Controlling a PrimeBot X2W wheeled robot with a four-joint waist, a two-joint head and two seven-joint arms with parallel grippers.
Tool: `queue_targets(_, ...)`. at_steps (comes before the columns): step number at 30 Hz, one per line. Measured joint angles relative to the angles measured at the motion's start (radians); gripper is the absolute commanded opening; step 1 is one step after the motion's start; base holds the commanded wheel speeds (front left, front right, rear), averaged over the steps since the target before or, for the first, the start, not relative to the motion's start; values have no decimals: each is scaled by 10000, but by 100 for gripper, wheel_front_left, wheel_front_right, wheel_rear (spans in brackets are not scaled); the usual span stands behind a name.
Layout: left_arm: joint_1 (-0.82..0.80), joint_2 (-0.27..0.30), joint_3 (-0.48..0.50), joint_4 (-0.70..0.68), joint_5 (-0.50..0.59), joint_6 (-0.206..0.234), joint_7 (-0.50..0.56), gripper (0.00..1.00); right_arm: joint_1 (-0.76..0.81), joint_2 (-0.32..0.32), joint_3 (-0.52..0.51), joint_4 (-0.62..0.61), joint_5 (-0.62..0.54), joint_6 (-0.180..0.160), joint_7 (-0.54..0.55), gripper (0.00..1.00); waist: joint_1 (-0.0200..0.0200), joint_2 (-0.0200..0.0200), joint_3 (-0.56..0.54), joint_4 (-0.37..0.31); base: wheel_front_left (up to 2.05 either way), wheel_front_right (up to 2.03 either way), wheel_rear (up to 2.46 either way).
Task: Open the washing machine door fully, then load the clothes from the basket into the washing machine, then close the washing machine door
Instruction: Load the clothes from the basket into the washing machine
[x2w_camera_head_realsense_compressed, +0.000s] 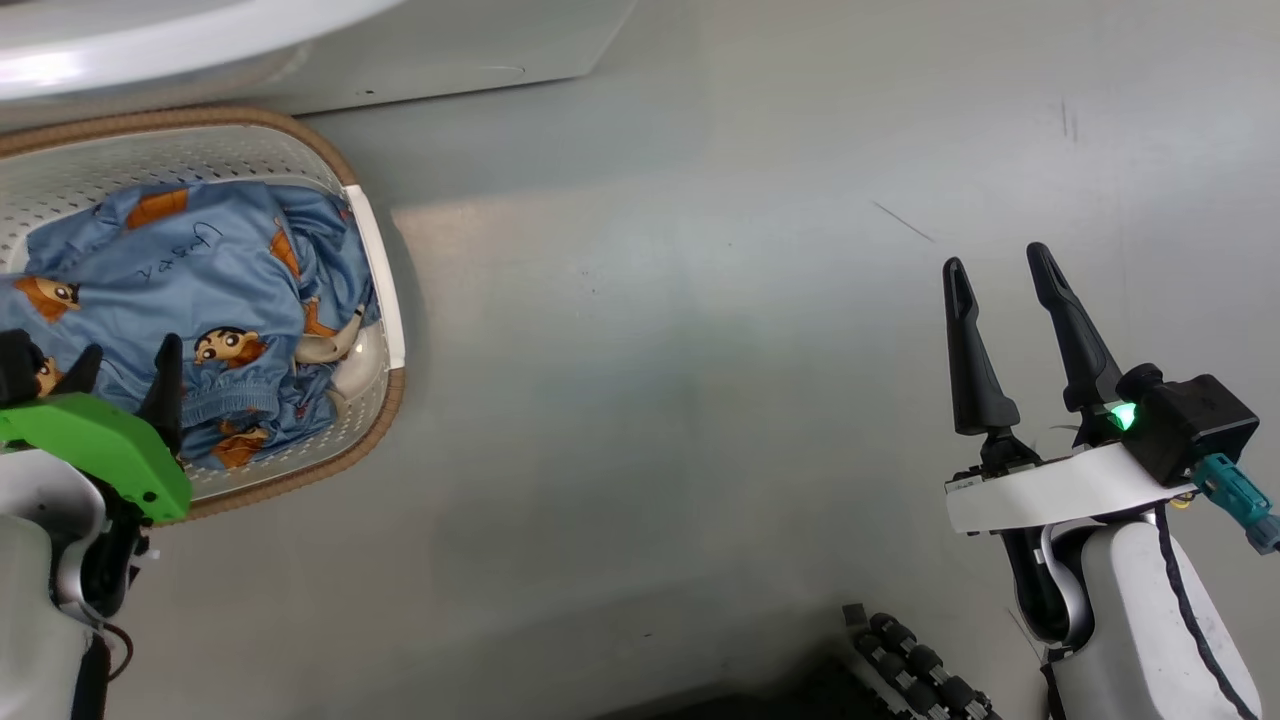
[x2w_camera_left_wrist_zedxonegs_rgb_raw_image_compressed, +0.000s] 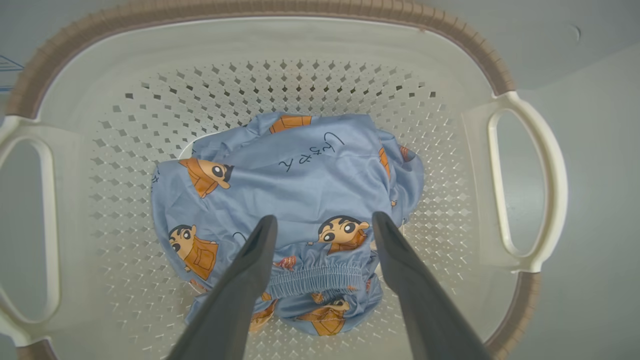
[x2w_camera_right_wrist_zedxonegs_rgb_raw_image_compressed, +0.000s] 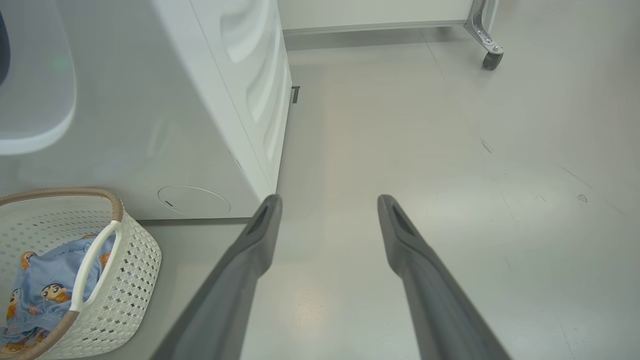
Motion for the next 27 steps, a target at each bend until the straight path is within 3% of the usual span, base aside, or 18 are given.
queue_targets(20,-1409,988,63,1057,-8,0,418,100,-855,2,431,-128,259,0,0,100,0,0,1847,-610,0,0,0)
queue_targets(27,-1872,1012,38,1271,21,0,525,100,-853,2,456,-128,259,0,0,100,-1,0,2121,-747,0,0,0)
